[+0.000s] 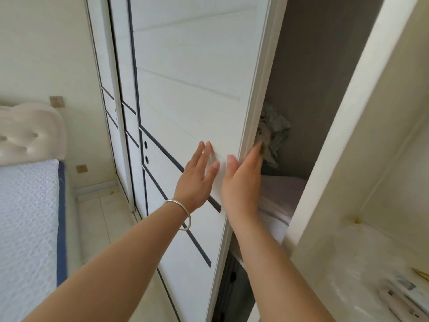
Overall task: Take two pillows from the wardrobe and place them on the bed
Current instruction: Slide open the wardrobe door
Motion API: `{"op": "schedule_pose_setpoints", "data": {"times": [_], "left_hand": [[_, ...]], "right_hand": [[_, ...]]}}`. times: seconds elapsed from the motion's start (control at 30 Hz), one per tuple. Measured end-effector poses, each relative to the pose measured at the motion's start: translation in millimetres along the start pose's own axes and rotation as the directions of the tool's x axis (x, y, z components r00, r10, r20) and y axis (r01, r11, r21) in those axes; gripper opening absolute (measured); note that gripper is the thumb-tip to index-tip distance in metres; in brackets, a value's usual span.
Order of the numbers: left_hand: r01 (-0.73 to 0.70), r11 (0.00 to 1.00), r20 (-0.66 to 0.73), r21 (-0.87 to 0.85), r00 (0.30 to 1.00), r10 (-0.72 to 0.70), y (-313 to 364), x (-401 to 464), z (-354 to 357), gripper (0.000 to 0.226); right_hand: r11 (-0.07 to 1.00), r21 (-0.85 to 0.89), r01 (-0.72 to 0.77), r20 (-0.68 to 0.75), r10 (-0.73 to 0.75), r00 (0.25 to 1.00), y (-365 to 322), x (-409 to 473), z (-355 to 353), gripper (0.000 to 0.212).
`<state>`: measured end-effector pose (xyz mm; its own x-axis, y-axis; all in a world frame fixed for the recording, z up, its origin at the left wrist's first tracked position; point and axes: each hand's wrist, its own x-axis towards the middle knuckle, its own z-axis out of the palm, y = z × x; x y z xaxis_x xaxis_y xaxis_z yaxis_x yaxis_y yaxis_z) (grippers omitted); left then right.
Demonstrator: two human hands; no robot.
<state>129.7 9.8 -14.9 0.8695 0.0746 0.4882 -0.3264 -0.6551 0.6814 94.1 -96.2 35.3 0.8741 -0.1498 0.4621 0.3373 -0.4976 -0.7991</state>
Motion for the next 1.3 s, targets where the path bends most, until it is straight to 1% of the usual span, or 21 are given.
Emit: {"op": "schedule_pose_setpoints", "data": {"times": [0.03, 0.13, 0.3, 0.43, 0.53, 0.6, 0.77, 0.87, 0.97, 1.07, 1.17, 1.3], "left_hand": [[0.011, 1.0, 0.0, -0.013, 1.0, -0.011, -1.9, 3.5, -0.9, 0.065], [0.027, 0.999, -0.023, -0.039, 0.999, -0.028, -12.5, 16.0, -4.7, 0.061], [0.036, 0.997, -0.062, -0.062, 0.997, -0.04, -42.4, 47.3, -14.0, 0.062], [0.054, 0.995, -0.048, -0.087, 0.997, -0.058, -71.4, 78.6, -26.5, 0.063], [0.033, 0.999, 0.021, 0.011, 0.999, -0.034, -94.1, 99.3, -32.8, 0.065], [0.02, 0.999, 0.037, 0.037, 0.999, -0.021, -109.6, 113.3, -36.9, 0.064], [0.024, 0.999, 0.031, -0.03, 0.999, -0.023, -148.4, 150.3, -52.6, 0.063], [0.044, 0.998, 0.031, -0.048, 0.999, -0.042, -170.5, 169.6, -61.6, 0.064], [0.064, 0.995, 0.02, -0.08, 0.998, -0.063, -189.0, 187.2, -69.1, 0.064], [0.098, 0.984, -0.003, -0.151, 0.995, -0.099, -203.4, 202.1, -74.8, 0.063], [0.114, 0.976, -0.032, -0.185, 0.992, -0.122, -215.7, 216.0, -78.5, 0.062], [0.135, 0.967, -0.074, -0.218, 0.985, -0.154, -231.6, 233.1, -84.7, 0.069]], "right_hand": [[1.0, -0.015, 0.005, 0.006, -0.005, 1.0, 2.3, 2.5, 6.7, 0.065], [0.995, -0.05, 0.088, -0.046, -0.09, 0.995, 4.2, 12.9, 28.3, 0.065], [0.993, -0.093, 0.08, -0.045, -0.084, 0.995, 2.7, 40.2, 72.3, 0.063], [0.993, -0.091, 0.075, -0.057, -0.08, 0.995, -4.8, 61.9, 114.9, 0.061], [0.993, -0.097, 0.069, -0.08, -0.077, 0.994, -9.4, 78.6, 147.0, 0.059], [0.991, -0.11, 0.074, -0.086, -0.084, 0.993, -10.9, 89.8, 168.1, 0.058], [0.985, -0.149, 0.085, -0.108, -0.101, 0.989, -17.7, 115.8, 215.1, 0.055], [0.982, -0.157, 0.1, -0.1, -0.117, 0.988, -21.2, 131.4, 238.8, 0.051], [0.971, -0.207, 0.116, -0.082, -0.135, 0.987, -22.0, 148.5, 258.9, 0.047], [0.957, -0.245, 0.152, -0.058, -0.171, 0.983, -22.1, 164.5, 276.5, 0.043], [0.947, -0.249, 0.205, -0.049, -0.224, 0.973, -21.9, 177.6, 292.6, 0.043], [0.926, -0.257, 0.275, -0.036, -0.294, 0.955, -20.9, 195.2, 311.7, 0.042]]}}
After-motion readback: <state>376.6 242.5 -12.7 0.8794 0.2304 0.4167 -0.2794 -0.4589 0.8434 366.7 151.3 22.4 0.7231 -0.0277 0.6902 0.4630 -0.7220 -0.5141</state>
